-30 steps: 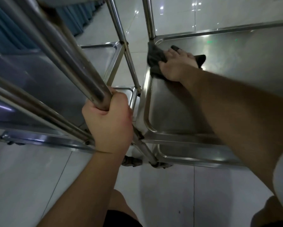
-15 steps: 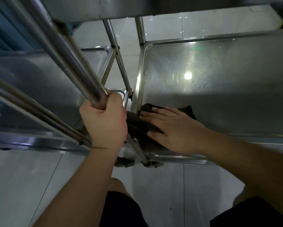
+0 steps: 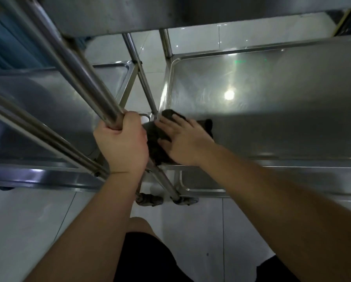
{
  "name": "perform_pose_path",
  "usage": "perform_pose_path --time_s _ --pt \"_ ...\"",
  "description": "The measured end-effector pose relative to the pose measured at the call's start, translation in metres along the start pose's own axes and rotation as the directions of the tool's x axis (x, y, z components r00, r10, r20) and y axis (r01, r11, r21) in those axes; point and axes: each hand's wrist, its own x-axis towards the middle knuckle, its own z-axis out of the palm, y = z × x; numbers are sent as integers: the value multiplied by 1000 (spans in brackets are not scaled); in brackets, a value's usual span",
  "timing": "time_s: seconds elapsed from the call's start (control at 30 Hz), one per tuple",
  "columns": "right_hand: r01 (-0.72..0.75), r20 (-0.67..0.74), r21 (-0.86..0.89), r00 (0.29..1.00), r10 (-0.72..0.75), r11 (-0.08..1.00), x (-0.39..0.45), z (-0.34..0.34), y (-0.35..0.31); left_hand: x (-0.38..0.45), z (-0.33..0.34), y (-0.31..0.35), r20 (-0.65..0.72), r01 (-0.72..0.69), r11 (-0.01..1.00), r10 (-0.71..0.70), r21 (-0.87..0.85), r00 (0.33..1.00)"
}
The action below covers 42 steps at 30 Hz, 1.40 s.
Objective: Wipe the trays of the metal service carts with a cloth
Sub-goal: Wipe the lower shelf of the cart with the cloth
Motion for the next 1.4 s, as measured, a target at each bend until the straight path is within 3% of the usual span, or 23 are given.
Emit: perform_pose_path --time_s 0.2,0.4,0.47,0.53,0.57,0.6,0.63,0.67,0.7,0.73,0.8,0.87,0.93,0.97,1.03,1.1,1.2,1.4 --pt "52 -15 -44 999 -53 998 -58 1 10 -2 -4 5 31 2 995 -5 98 1000" --pt "-69 -63 -97 996 63 993 -109 -15 65 -4 -15 12 51 -16 954 0 299 999" --pt "-135 -69 -103 989 128 985 -126 -21 85 -10 -29 5 114 -32 886 -23 462 993" --pt "-187 -72 -104 981 180 977 -143 -28 105 -24 -50 -12 199 -56 712 -119 699 973" --pt "-211 -78 -101 976 203 972 -151 -30 115 -36 -61 -25 241 -51 566 -265 823 934" --pt "-234 -87 -97 970 226 967 -159 -32 124 -53 -70 -37 272 -81 378 -485 922 831" --pt "-255 -95 -90 964 247 963 -166 -35 133 -73 -76 -47 277 -175 215 -701 961 658" --pt "-274 -101 -83 959 266 958 -173 -36 141 -92 -79 -58 265 -269 148 -841 952 472" --pt "-294 -108 -78 953 285 953 -180 -38 150 -108 -76 -61 267 -343 144 -900 928 345" --pt "-317 -120 -74 944 307 946 -186 -39 158 -119 -68 -60 304 -391 176 -906 904 295" --pt "-384 -154 -70 916 370 921 -199 -41 177 -124 -36 -55 443 -430 277 -823 859 355" --pt "-483 -187 -38 863 469 875 -205 -44 190 -122 8 -41 581 -452 379 -641 808 501" --pt "-579 -201 20 796 570 815 -201 -46 189 -119 49 -24 636 -439 472 -446 765 629" --pt "-591 -195 33 787 585 806 -196 -45 182 -118 67 -18 637 -426 511 -367 747 678" --pt "-509 -188 1 846 500 861 -187 -41 163 -117 99 -13 631 -436 555 -223 709 743" --pt "-364 -182 -59 919 349 929 -186 -35 150 -118 129 -13 626 -474 552 -116 686 771" --pt "-298 -158 -80 946 283 951 -198 -42 167 -123 167 -19 607 -493 488 -98 720 789" --pt "-528 -245 -60 831 500 847 -266 -69 268 -155 189 -36 647 -541 381 -247 749 722"
